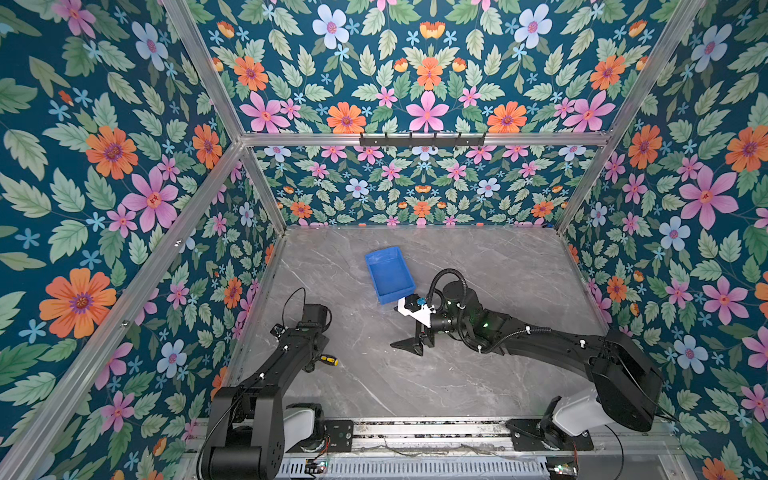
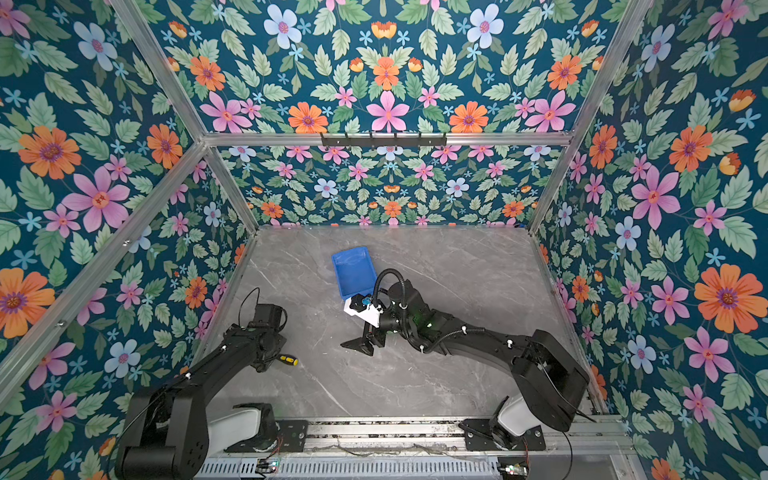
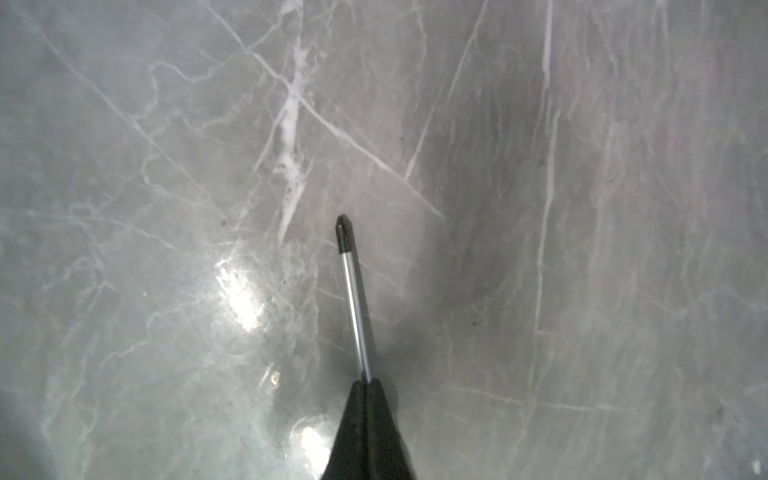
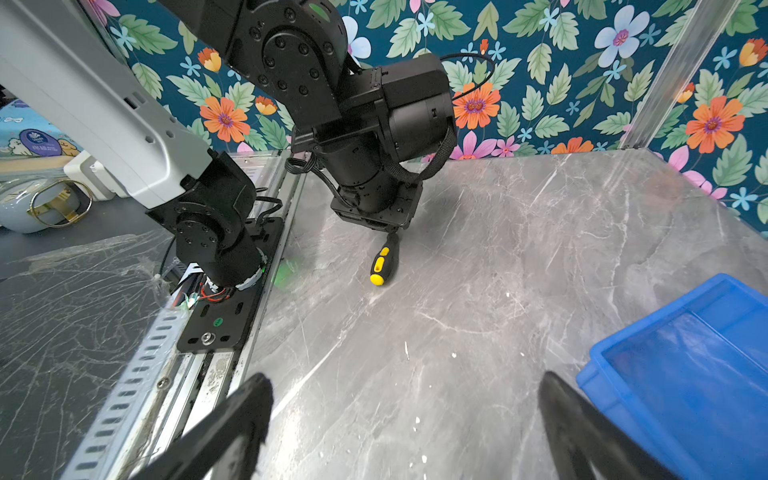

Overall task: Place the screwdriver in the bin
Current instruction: 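Close the left gripper on the screwdriver handle and lift it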

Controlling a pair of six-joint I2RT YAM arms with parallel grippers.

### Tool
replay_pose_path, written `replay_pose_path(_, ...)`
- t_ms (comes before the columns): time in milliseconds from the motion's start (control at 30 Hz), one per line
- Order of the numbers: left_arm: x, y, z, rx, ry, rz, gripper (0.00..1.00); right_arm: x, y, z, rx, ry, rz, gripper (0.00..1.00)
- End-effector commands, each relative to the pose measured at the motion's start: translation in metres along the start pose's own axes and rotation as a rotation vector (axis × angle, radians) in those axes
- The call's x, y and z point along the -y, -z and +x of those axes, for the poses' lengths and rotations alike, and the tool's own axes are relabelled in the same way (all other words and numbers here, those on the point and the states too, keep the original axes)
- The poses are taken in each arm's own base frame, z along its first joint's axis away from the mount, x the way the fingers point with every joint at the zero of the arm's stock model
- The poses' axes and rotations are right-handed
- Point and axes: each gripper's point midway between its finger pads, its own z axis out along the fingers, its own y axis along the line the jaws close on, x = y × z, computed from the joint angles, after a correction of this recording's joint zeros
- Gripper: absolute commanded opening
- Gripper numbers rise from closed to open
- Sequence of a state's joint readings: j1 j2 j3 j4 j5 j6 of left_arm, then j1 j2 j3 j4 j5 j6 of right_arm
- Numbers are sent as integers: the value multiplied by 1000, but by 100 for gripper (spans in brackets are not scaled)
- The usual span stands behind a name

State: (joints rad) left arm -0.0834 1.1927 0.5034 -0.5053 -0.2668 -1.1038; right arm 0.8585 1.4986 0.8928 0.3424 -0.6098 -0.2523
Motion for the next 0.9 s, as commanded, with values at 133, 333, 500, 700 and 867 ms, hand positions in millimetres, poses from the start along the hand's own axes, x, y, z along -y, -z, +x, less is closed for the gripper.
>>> replay_pose_path(133, -4, 1, 14, -74, -8, -6, 5, 2, 1, -10, 34, 29, 8, 99)
replay_pose_path(333, -5, 1, 19, -97, 4, -6, 14, 2, 1, -11, 33, 29, 8, 99)
replay_pose_path(500, 2, 10, 15, -93, 27, 30, 33, 1, 1, -12, 36, 30, 9, 99)
replay_pose_path(700, 8, 18, 14, -103, 63, 66, 49, 2, 2, -12, 36, 30, 12, 99)
replay_pose_path(867, 14, 23, 18, -111, 80, 95, 57, 2, 1, -11, 37, 29, 11, 99)
